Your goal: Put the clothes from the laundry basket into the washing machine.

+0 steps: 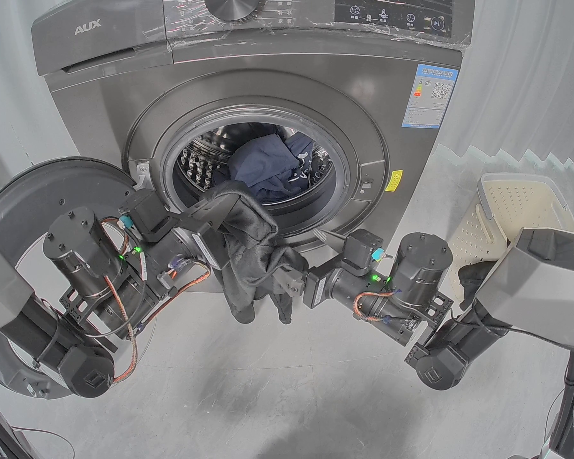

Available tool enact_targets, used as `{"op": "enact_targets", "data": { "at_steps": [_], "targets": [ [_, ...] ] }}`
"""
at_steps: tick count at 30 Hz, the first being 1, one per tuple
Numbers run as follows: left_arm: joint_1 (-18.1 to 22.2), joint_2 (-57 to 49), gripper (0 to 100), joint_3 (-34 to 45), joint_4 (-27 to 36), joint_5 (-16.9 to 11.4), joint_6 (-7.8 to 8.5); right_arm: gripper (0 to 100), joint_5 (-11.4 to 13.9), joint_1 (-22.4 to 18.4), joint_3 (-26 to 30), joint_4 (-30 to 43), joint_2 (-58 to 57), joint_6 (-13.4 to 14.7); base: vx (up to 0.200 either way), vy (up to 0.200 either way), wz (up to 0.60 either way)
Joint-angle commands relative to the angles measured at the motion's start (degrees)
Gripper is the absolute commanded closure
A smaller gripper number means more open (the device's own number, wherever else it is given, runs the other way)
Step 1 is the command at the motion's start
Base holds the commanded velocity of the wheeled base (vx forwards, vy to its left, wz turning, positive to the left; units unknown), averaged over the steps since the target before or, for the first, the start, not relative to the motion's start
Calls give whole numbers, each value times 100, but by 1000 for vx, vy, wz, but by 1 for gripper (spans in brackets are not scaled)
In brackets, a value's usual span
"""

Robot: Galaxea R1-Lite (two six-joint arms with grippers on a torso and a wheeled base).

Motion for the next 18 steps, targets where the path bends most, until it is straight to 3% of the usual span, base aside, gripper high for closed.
{"op": "enact_targets", "data": {
  "at_steps": [1, 6, 7, 18],
  "targets": [
    [0, -13, 100, 1, -4, -1, -1, 0, 9, 115, -48, -8, 167, 12, 0, 0, 0],
    [9, -5, 100, 1, -4, -1, -10, 0, 9, 150, -109, -140, 220, 21, 0, 0, 0],
    [9, -5, 100, 1, -4, -1, -10, 100, 9, 150, -109, -140, 220, 21, 0, 0, 0],
    [26, 136, 100, 45, -4, -19, -36, 100, 9, 353, 102, -245, -96, 118, 0, 0, 0]
  ]
}}
